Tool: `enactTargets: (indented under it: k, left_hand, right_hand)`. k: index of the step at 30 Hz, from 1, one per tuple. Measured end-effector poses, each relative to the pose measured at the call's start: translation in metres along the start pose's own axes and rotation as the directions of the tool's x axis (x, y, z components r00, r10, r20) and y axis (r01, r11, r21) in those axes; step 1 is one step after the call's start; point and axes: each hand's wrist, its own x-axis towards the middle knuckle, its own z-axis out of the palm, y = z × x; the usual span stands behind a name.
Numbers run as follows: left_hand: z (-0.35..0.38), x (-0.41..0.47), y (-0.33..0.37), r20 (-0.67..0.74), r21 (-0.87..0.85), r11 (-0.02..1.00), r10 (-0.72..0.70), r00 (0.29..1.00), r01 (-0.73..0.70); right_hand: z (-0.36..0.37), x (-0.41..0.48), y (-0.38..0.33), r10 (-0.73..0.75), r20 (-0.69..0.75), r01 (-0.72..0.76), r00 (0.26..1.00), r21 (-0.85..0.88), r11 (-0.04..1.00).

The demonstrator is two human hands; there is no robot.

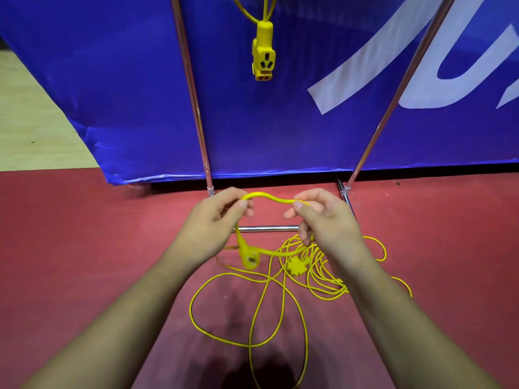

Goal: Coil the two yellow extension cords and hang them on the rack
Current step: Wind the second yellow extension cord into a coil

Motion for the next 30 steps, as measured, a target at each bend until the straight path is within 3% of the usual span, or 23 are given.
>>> enactTargets:
  k: [3,5,7,11,13,15,17,19,21,27,30]
  left_hand:
    - [-0.003,0.003,0.002,-0.078,-0.136,0.982,-0.142,0.987,0.131]
    - [-0.005,0.004,0.001,-0.101,-0.132,0.975,-0.195,0.976,0.181]
    - [-0.006,0.004,-0.002,-0.026,-0.135,0.967,-0.223,0.974,0.218]
    - [-0.007,0.003,0.000,0.139,-0.266,0.917,-0.269,0.953,0.297]
    - [-0.009,0.001,0.005,0.217,-0.246,0.919,-0.256,0.942,0.307]
    - [-0.014,0.000,0.009,0.310,-0.095,0.945,-0.271,0.911,0.313]
    - [-0.019,-0.001,0.002,0.335,0.159,0.958,-0.281,0.899,0.239]
    - [-0.022,-0.001,-0.008,0.341,0.452,0.884,-0.290,0.894,0.114]
    - [-0.020,-0.002,-0.017,0.385,0.537,0.837,-0.354,0.852,0.105]
    - [-0.027,-0.006,-0.007,0.535,0.101,0.937,-0.335,0.776,0.335]
    - [-0.026,-0.009,-0.001,0.518,0.076,0.925,-0.356,0.778,0.373]
  right_hand:
    - [0.001,0.001,0.006,-0.012,0.115,0.026,0.993,-0.120,0.992]
    - [0.000,0.002,0.011,-0.038,0.154,0.080,0.987,-0.276,0.958]
    - [-0.003,0.004,0.015,-0.055,0.144,0.108,0.988,-0.395,0.912]
    - [-0.007,0.007,0.019,-0.077,0.106,0.116,0.991,-0.438,0.891]
    - [-0.006,0.007,0.016,-0.105,0.147,0.162,0.984,-0.458,0.874]
    - [-0.006,0.008,0.011,-0.144,0.219,0.239,0.965,-0.510,0.826]
    - [-0.009,0.010,0.005,-0.166,0.242,0.272,0.956,-0.513,0.814]
    - [-0.011,0.011,0.002,-0.182,0.239,0.282,0.954,-0.505,0.815]
    - [-0.010,0.011,0.000,-0.209,0.215,0.293,0.954,-0.523,0.800]
    - [-0.019,0.016,-0.002,-0.225,0.093,0.242,0.970,-0.448,0.860]
    - [-0.021,0.015,0.002,-0.214,0.115,0.243,0.970,-0.455,0.857]
